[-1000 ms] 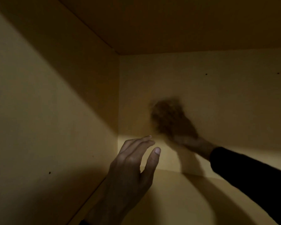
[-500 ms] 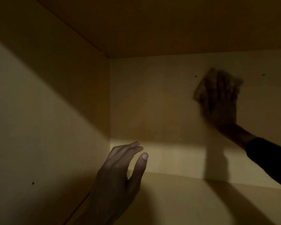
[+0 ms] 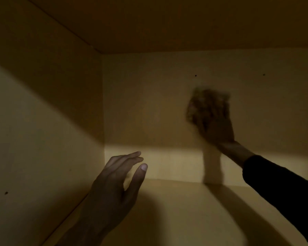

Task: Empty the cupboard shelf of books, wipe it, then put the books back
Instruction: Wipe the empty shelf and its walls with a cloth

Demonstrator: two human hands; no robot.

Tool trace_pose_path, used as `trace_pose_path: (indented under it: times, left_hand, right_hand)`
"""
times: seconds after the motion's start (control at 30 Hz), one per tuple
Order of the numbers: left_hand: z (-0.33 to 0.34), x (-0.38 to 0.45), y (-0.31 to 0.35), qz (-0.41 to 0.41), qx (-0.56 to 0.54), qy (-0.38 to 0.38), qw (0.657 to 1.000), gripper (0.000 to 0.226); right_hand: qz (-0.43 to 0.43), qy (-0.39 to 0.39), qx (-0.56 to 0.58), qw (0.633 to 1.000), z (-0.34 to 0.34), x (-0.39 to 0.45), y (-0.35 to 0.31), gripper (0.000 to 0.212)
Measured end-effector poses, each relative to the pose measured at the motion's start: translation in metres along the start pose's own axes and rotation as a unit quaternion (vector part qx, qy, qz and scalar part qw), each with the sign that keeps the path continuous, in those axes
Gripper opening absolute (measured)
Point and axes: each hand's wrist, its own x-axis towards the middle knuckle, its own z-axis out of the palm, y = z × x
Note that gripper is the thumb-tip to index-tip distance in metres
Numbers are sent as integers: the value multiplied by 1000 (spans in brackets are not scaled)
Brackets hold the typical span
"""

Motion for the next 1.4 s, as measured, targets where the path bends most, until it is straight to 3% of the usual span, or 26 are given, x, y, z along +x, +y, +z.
trace_pose_path:
  times: [0.07, 0.1, 0.13, 0.17, 0.23, 0.27, 0.33, 0.4, 0.5, 0.6, 0.67, 0.73, 0.77, 0.83, 0.9, 1.0, 1.03, 1.07, 1.13, 1.2, 1.27, 1.33, 1.4]
  left_hand:
    - [3, 3, 5, 9, -7, 8, 1000, 40]
    - [4, 4, 9, 16, -8, 11, 1000, 40]
    - [6, 7, 15, 22, -5, 12, 1000, 40]
    - [9, 9, 20, 29, -2, 8, 1000, 41]
    - [13, 14, 34, 43, 5, -5, 999, 42]
    - [14, 16, 40, 50, 9, -12, 999, 42]
    - [17, 21, 52, 61, 11, -21, 998, 42]
    - [21, 27, 62, 67, 6, -23, 997, 42]
    - [27, 35, 76, 62, -10, -16, 998, 42]
    - [39, 42, 90, 66, -30, -23, 997, 43]
    - [49, 46, 101, 71, -45, -30, 996, 45]
    - [61, 49, 114, 80, -62, -38, 994, 43]
    - [67, 50, 121, 87, -66, -42, 993, 41]
    - [77, 51, 132, 100, -61, -49, 992, 38]
    - [85, 52, 139, 104, -65, -56, 991, 38]
    - [94, 53, 144, 98, -69, -60, 991, 43]
    - [97, 52, 146, 96, -72, -59, 991, 44]
    - [100, 52, 148, 94, -75, -59, 991, 45]
    - [106, 52, 154, 96, -82, -62, 990, 45]
    - [111, 52, 160, 99, -86, -63, 989, 44]
    - [115, 53, 165, 99, -89, -69, 989, 44]
    - [118, 52, 168, 100, -89, -76, 988, 44]
    - [120, 51, 170, 104, -84, -83, 988, 46]
  right_hand:
    - [131, 29, 0, 991, -3, -3, 4, 57]
    - [132, 15, -1, 991, -1, -16, -2, 58]
    - [73, -11, -1, 997, 4, -36, -11, 60]
    - [-40, -48, 1, 998, 9, -62, -21, 61]
    - [-283, -149, -2, 947, 14, -111, -36, 55]
    - [-359, -170, -15, 917, 15, -124, -33, 53]
    - [-402, -174, -31, 898, 12, -120, -18, 50]
    - [-340, -166, -6, 926, 3, -98, 4, 54]
    - [-109, -67, 4, 992, -17, -50, 52, 62]
    - [111, -10, -19, 994, -35, -26, 84, 59]
    - [67, -32, -37, 997, -31, -48, 81, 60]
    - [-128, -106, -53, 985, -20, -95, 74, 60]
    - [-223, -156, -57, 960, -21, -117, 74, 58]
    - [-318, -198, -65, 925, -29, -128, 92, 54]
    - [-265, -163, -62, 948, -35, -109, 117, 56]
    - [42, -119, -38, 991, -46, -82, 151, 60]
    - [122, -107, -31, 986, -47, -84, 149, 60]
    - [144, -87, -43, 985, -45, -95, 142, 63]
    - [18, -110, -69, 991, -42, -132, 118, 71]
    - [-168, -207, -58, 962, -42, -171, 105, 66]
    - [-244, -245, -58, 937, -46, -181, 111, 58]
    - [-184, -229, -78, 953, -44, -168, 128, 57]
    - [-13, -192, -89, 977, -44, -150, 145, 65]
